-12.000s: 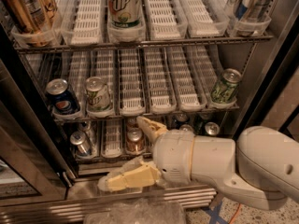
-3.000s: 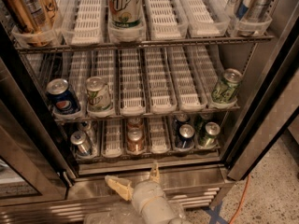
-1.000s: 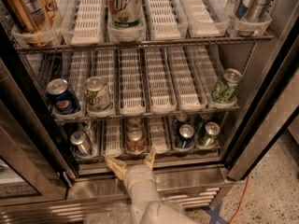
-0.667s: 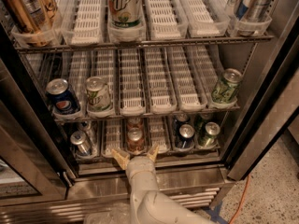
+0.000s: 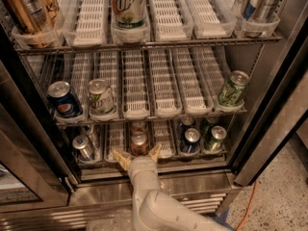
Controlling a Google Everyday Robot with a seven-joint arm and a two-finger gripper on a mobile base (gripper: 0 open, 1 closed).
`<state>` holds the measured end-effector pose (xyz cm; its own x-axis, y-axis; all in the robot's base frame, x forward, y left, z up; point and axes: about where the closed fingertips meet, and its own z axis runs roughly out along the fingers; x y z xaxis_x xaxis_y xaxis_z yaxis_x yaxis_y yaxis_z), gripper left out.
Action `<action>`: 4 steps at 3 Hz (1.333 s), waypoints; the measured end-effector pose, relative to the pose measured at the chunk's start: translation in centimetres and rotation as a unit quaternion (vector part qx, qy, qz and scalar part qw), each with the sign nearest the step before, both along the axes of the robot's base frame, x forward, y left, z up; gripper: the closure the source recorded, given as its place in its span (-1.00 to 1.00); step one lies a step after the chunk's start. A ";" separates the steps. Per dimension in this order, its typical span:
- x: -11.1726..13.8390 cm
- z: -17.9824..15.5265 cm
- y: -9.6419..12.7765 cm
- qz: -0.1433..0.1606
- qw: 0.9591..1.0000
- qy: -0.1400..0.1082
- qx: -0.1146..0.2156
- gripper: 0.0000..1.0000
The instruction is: Pick orange can from bottom shelf of fridge
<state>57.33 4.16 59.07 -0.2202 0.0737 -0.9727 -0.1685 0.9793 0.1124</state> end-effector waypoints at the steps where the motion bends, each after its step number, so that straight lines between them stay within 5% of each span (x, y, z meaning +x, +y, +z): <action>1: 3.0 -0.8 -0.7 -0.029 0.999 0.004 -0.018 -1.00; 2: 3.0 -0.8 -0.7 -0.029 0.999 0.004 -0.018 -1.00; 4: 3.0 -0.8 -0.7 -0.029 0.999 0.004 -0.018 -0.16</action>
Offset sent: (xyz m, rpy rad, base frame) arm 0.0211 -0.0047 -0.0065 -0.0308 0.0043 -0.0417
